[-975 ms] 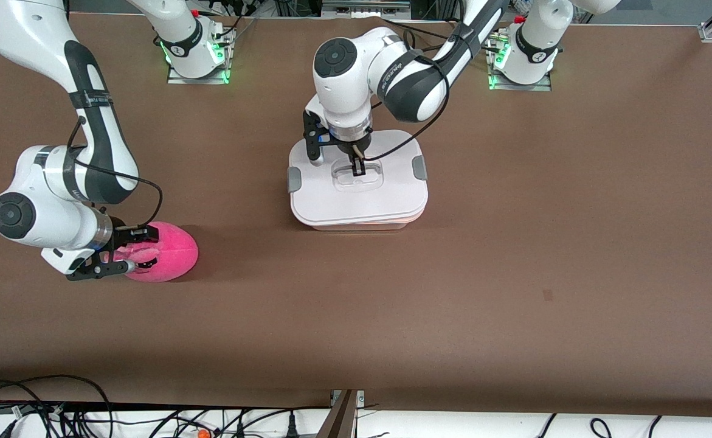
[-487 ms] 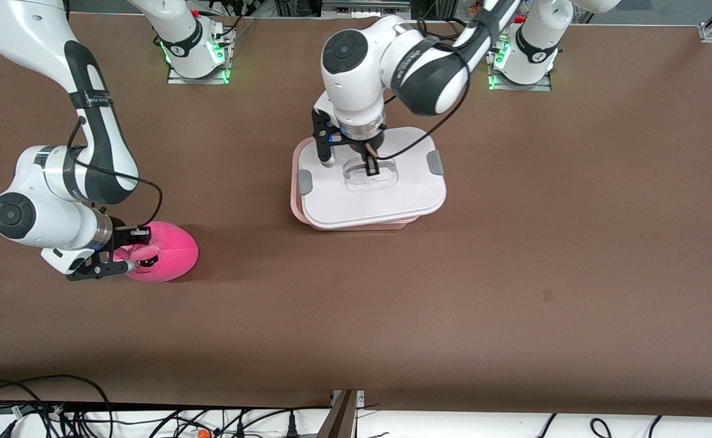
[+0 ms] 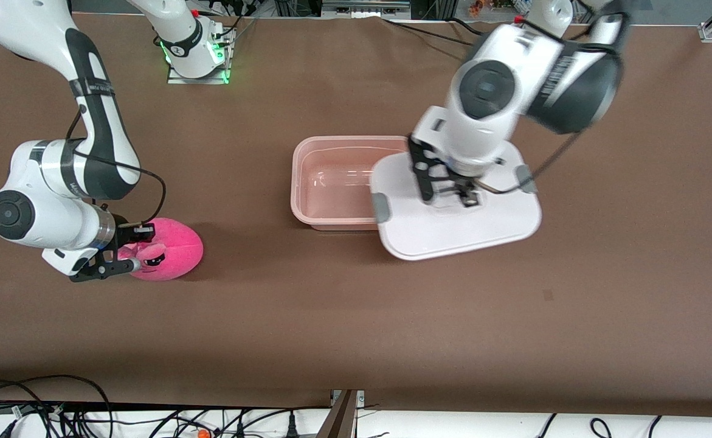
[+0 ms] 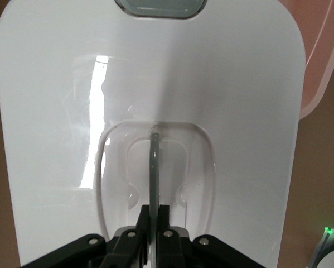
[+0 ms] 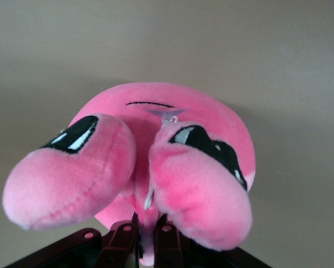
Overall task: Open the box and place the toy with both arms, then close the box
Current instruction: 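Lift the white lid off with the left gripper and set it aside, then carry the pink toy with the right gripper over the open pink box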
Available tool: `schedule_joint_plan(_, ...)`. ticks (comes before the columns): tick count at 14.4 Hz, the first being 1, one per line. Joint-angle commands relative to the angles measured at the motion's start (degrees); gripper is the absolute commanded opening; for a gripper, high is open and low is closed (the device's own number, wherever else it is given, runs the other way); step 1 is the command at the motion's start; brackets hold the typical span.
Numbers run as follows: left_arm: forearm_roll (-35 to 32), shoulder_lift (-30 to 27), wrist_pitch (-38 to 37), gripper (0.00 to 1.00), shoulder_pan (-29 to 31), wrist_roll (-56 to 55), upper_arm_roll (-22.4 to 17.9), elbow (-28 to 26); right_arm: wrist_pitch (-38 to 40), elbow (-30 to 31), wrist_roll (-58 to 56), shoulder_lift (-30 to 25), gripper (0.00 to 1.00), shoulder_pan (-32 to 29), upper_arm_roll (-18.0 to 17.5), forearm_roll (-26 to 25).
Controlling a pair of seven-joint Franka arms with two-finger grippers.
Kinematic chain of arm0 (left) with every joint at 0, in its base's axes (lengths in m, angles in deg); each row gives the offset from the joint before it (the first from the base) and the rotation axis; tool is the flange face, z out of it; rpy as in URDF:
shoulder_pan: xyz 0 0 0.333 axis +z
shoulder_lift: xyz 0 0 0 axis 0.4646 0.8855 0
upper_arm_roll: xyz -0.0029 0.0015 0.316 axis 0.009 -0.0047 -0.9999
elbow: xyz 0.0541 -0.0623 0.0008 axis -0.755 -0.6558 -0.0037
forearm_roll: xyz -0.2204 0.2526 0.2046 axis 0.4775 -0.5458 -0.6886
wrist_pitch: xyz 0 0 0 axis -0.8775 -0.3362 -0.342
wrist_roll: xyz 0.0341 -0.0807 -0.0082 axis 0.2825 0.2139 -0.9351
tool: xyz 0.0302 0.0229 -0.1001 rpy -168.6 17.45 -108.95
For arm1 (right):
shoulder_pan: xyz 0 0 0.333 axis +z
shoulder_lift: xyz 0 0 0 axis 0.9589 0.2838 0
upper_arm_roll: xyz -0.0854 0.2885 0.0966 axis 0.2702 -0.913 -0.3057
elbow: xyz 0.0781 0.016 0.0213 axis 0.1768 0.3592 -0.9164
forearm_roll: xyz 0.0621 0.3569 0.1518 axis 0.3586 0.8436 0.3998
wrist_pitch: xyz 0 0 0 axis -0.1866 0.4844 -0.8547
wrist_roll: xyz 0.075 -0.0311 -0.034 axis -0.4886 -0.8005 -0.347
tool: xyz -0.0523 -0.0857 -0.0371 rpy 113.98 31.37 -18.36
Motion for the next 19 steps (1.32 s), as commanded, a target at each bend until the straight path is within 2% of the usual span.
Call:
schedule_joint_plan(1, 1.2, 0.0, -5.4, 0.0, 6.2, 11.0, 0.2, 4.4, 6.8, -5.0, -0.7, -0.6, 0.0, 3.1, 0.1, -1.4)
schedule_joint_plan(3, 1.0, 0.1, -5.9, 0.0, 12.1, 17.9, 0.2, 4.8, 13.1, -9.3, -0.9, -0.3, 0.0, 7.3, 0.0, -2.0)
schedule_joint_plan(5, 0.7, 0.1, -6.0, 0.0, 16.2, 22.9, 0.1, 4.8, 15.7, -11.7, -3.2, 0.0, 0.0, 11.5, 0.0, -2.1)
schedule_joint_plan(8, 0.5, 0.1, -6.3, 0.0, 21.6, 28.7, -0.1, 4.8, 19.8, -17.4, -12.8, 1.4, 0.0, 18.1, -0.6, -1.6)
schedule_joint_plan(10, -1.7, 0.1, -7.2, 0.0, 23.3, 32.1, 0.0, 4.9, 24.6, -21.1, -12.8, 2.7, 0.0, 21.5, -3.5, -2.0)
schedule_joint_plan(12, -3.7, 0.1, -7.3, 0.0, 24.7, 34.0, -0.1, 4.8, 26.2, -24.1, -13.6, 3.1, 0.0, 25.5, -3.9, -2.0)
schedule_joint_plan(15, -3.6, 0.2, -7.4, 0.0, 26.2, 33.8, 0.0, 4.5, 25.2, -25.4, -17.5, 3.9, 0.0, 30.5, -4.0, -2.3)
schedule_joint_plan(19, -3.9, 0.3, -7.3, 0.0, 26.4, 34.1, -0.1, 4.6, 24.9, -27.6, -17.4, 7.2, 0.0, 37.5, -4.0, -7.6)
